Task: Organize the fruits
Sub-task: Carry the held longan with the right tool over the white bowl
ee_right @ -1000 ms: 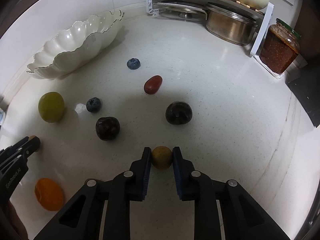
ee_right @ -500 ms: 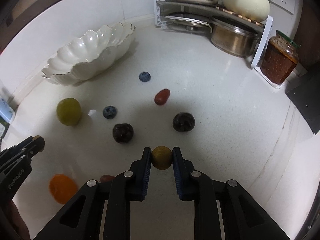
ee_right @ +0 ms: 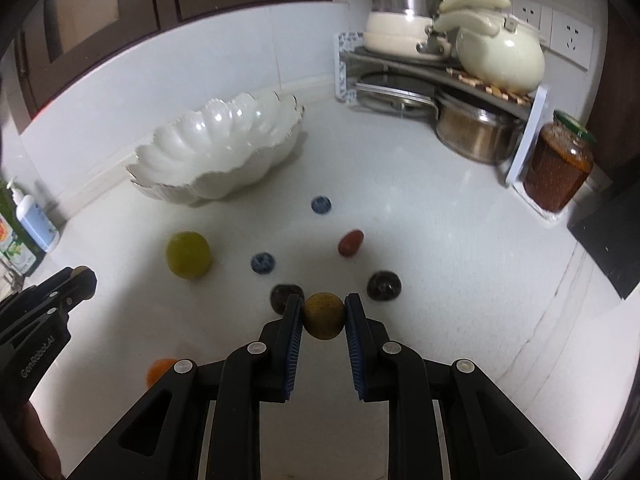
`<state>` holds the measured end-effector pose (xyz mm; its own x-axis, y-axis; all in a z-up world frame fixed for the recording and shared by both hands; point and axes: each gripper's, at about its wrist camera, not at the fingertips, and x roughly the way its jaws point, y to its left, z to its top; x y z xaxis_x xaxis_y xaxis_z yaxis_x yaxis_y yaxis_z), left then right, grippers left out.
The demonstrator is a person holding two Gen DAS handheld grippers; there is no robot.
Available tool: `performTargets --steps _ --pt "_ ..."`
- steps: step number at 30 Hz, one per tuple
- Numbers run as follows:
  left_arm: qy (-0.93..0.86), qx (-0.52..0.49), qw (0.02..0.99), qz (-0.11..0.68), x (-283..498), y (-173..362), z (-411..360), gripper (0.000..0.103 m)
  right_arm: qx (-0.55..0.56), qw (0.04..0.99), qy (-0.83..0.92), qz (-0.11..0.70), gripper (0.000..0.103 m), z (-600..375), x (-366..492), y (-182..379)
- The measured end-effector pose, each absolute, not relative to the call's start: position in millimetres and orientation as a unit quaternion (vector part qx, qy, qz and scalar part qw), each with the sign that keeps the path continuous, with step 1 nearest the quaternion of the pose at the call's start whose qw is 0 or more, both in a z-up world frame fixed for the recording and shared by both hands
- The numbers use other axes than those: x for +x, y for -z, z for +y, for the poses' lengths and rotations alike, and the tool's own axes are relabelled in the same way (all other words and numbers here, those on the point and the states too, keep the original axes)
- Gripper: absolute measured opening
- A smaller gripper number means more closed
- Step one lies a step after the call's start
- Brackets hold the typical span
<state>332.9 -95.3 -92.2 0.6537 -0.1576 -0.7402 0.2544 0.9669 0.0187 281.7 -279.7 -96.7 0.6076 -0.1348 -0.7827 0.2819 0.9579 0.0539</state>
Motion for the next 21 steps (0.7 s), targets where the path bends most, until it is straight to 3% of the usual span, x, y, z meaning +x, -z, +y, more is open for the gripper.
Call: performTargets --steps 21 --pt "0.094 0.048 0.945 0.309 321.1 38.4 -75.5 0.027 0.066 0.936 0.076 0.337 0.023 -248.0 283.9 40.7"
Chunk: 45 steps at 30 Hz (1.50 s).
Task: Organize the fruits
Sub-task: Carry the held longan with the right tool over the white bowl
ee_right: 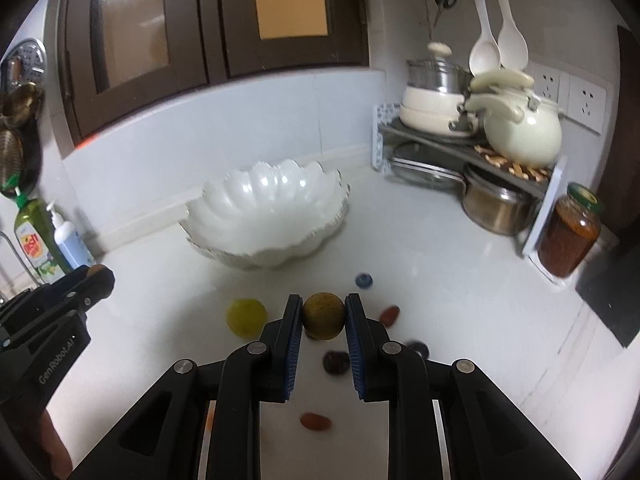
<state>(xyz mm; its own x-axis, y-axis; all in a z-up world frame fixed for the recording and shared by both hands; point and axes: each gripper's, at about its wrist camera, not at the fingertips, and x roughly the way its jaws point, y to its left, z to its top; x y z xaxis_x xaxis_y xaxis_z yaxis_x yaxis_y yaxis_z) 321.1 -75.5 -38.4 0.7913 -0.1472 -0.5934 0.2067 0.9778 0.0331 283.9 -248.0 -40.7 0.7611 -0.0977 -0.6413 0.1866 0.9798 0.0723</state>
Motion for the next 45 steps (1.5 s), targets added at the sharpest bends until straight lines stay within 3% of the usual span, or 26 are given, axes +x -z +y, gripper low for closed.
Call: performTargets --steps 30,45 --pt "0.085 0.044 0.970 0.225 356.0 -14.9 -85.9 0.027 0.044 0.964 0.041 0.258 0.023 -240.9 338.5 -5.1" --pt "0.100 0.044 0.963 0.245 411.6 -17.0 -98.9 0.027 0.033 0.962 0.040 0.267 0.023 -253.3 390.8 -9.9"
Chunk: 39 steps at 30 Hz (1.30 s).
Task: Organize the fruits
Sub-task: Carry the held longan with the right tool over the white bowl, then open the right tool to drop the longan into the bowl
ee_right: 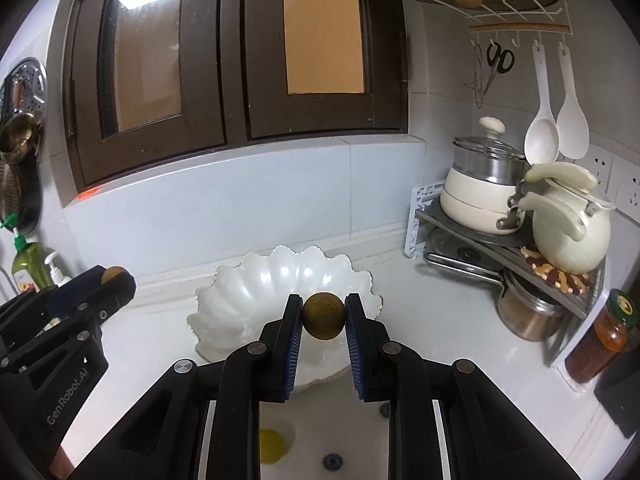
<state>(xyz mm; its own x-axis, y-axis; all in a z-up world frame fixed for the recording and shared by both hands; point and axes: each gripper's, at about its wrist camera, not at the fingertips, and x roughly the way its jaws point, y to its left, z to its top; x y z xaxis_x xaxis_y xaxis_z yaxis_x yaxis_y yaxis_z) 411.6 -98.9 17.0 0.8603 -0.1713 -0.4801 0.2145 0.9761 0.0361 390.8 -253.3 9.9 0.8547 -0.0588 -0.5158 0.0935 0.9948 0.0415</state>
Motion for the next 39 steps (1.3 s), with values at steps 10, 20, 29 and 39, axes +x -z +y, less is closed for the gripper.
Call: performTargets --steps 10,20,29,39 --pt "0.108 0.058 0.954 0.273 456.6 -7.9 -110.3 0.027 0.027 0.953 0.036 0.301 0.023 -260.6 438.3 0.7" --pt "0.100 0.079 0.941 0.315 503.1 12.6 -127.0 0.027 0.020 0.935 0.034 0.354 0.023 -266.3 484.4 22.9" --pt "0.085 0.093 0.920 0.371 542.5 40.2 -134.2 0.027 0.013 0.907 0.028 0.421 0.023 -271.5 528.3 56.4" --pt "0.084 0.103 0.889 0.437 581.1 68.9 -145.5 0.027 0.014 0.874 0.015 0.486 0.023 -275.4 563.3 90.1"
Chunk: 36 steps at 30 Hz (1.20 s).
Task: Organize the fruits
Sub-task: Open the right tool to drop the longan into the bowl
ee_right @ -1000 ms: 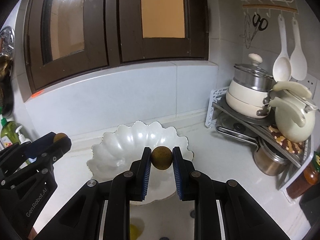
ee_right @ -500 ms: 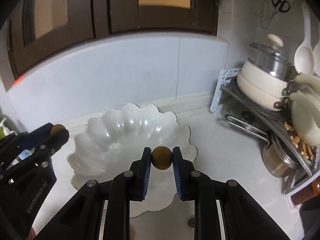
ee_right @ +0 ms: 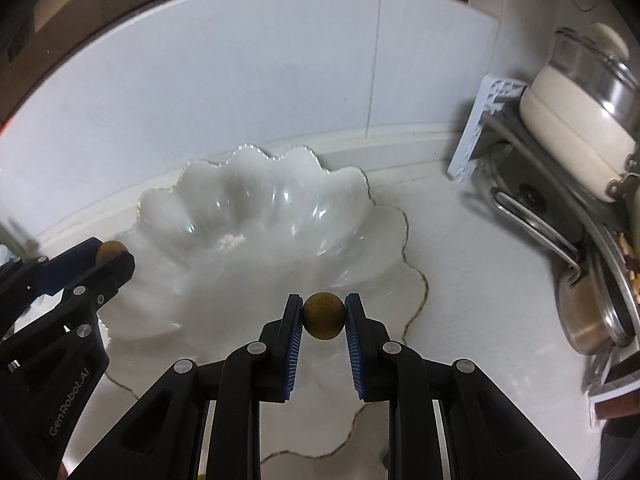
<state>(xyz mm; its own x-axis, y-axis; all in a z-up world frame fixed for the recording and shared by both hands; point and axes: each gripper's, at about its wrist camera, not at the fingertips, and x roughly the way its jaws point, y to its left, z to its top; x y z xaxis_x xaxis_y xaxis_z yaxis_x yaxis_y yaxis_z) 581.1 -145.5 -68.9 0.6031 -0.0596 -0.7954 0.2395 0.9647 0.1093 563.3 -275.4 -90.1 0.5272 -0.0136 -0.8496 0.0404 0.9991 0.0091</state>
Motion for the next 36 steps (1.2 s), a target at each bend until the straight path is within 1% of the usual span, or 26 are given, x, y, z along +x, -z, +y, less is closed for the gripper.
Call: performTargets --steps 8,18,20,22,23,25,27,31,33,36 --pt "0.092 0.090 0.864 0.486 599.7 91.8 -146.2 0.027 0.010 0.849 0.010 0.528 0.023 -276.2 579.8 111.7" --pt "0.083 0.095 0.851 0.509 605.3 113.6 -147.2 0.028 0.008 0.831 0.007 0.556 0.023 -277.5 590.5 124.4" --pt "0.082 0.096 0.851 0.509 605.0 115.0 -147.5 0.032 0.010 0.830 0.005 0.557 0.023 -277.4 591.0 124.5" --pt "0.083 0.094 0.851 0.509 604.9 115.8 -147.6 0.040 0.014 0.829 0.005 0.560 0.024 -278.8 592.9 124.7" --pt "0.083 0.093 0.852 0.509 604.3 115.4 -146.9 0.041 0.019 0.827 0.006 0.561 0.025 -280.0 593.4 124.8" --pt "0.080 0.092 0.855 0.505 602.2 113.6 -145.4 0.046 0.024 0.826 0.006 0.563 0.029 -281.8 592.7 124.4" --pt "0.078 0.093 0.858 0.499 600.5 110.2 -144.1 0.051 0.025 0.827 0.010 0.562 0.036 -283.9 591.9 124.2" --pt "0.074 0.098 0.863 0.489 595.8 102.6 -140.5 0.056 0.022 0.835 0.022 0.550 0.038 -287.1 583.9 117.4" --pt "0.072 0.096 0.866 0.486 593.6 99.3 -138.6 0.059 0.022 0.839 0.024 0.544 0.048 -287.8 579.6 112.3" --pt "0.071 0.092 0.870 0.479 588.6 92.1 -135.9 0.066 0.011 0.849 0.032 0.528 0.051 -287.1 571.7 102.7"
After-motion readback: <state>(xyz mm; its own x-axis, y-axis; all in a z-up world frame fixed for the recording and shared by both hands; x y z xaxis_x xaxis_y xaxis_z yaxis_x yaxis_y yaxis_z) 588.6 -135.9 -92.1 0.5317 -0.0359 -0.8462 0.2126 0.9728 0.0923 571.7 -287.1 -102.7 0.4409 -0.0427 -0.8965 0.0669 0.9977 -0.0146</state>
